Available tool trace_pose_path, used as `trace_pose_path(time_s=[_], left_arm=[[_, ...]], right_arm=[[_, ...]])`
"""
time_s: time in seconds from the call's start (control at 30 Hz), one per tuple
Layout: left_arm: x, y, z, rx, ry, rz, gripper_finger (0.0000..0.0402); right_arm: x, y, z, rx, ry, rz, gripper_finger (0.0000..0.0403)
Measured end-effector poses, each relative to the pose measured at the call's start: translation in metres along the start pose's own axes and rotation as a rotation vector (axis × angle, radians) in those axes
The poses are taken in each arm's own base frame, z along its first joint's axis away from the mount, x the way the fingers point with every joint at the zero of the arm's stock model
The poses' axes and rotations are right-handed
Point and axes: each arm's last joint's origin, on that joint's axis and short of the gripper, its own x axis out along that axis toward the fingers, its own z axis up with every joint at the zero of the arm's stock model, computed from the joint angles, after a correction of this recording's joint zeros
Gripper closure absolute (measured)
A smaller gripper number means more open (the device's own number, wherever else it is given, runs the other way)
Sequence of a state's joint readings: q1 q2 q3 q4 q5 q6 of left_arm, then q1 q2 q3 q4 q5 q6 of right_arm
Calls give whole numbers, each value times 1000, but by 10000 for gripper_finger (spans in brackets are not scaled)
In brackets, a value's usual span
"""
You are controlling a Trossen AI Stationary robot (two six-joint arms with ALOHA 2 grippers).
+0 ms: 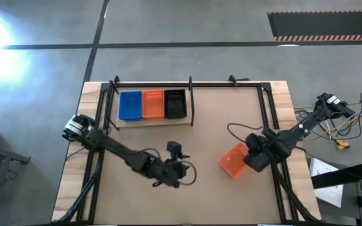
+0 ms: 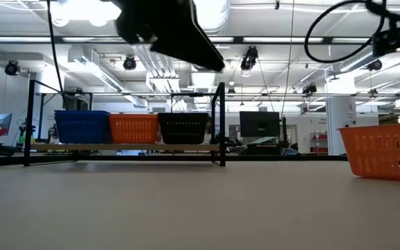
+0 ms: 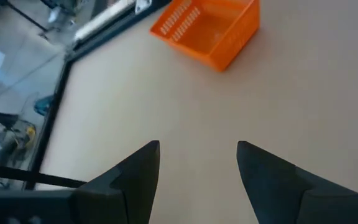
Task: Stack baskets on shelf by color
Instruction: Stack the orange basket on top of the stacked orange baskets on the shelf
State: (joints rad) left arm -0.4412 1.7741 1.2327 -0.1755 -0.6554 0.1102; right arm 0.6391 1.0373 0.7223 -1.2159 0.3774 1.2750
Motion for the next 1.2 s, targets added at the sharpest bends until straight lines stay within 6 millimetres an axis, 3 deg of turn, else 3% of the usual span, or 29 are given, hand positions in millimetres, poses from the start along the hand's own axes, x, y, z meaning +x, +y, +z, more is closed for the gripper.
trace_pose_path(time_s=[0.27, 0.53, 0.8, 1.03, 1.2], left_arm=[[-26, -25, 5, 41, -49, 10, 203], [-29, -29, 5, 4, -54, 10, 203], [-29, -29, 2, 19, -30, 38, 203], [-30, -30, 0, -22, -21, 36, 203], [-31, -31, 0, -20, -23, 33, 203]], right_arm=[[25, -13, 8, 18, 100, 204, 261], [35, -12, 11, -23, 144, 213, 241], [9, -1, 28, 4, 95, 340, 204], [30, 14, 26, 17, 214, 250, 172], [44, 33, 30, -18, 201, 278, 208]])
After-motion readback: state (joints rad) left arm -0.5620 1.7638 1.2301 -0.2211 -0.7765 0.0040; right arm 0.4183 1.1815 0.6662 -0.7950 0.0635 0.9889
